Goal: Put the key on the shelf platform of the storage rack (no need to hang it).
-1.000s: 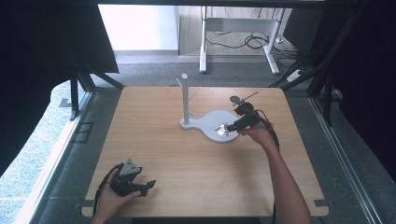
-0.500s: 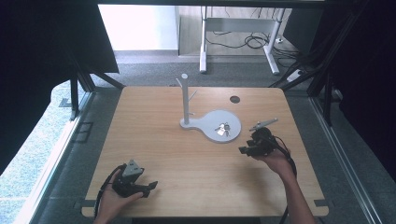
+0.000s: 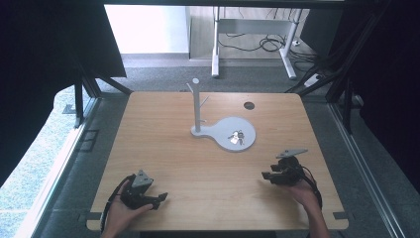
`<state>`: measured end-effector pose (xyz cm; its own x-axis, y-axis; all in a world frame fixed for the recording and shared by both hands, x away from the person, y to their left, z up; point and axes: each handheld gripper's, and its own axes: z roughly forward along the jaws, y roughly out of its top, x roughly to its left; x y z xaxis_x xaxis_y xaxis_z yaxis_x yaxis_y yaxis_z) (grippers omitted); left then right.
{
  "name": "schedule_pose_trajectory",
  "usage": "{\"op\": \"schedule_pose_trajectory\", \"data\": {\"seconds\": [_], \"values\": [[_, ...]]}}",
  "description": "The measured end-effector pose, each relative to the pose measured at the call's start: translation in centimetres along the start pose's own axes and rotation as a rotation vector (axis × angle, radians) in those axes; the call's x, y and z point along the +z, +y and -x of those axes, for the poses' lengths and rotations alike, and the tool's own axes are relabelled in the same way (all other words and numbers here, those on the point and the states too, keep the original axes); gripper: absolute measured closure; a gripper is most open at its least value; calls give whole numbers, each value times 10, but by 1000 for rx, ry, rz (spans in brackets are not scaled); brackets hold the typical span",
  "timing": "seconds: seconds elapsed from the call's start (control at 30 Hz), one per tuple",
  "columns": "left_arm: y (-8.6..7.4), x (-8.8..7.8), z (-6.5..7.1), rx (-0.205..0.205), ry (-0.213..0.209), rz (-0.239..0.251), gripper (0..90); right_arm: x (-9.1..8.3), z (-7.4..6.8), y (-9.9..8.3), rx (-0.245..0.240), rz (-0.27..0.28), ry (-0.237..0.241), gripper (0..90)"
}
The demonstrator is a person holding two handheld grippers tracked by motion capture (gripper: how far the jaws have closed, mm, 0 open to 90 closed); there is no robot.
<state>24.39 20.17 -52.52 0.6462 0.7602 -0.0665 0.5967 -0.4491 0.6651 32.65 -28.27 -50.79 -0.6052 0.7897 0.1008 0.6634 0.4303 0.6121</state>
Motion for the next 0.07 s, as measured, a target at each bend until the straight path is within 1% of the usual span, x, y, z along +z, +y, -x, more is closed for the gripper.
{"op": "schedule_pose_trajectory", "data": {"seconds": [0.07], "values": [[0, 0, 0, 7, -5, -3, 245, 3, 0, -2, -4, -6, -16, 442]]}}
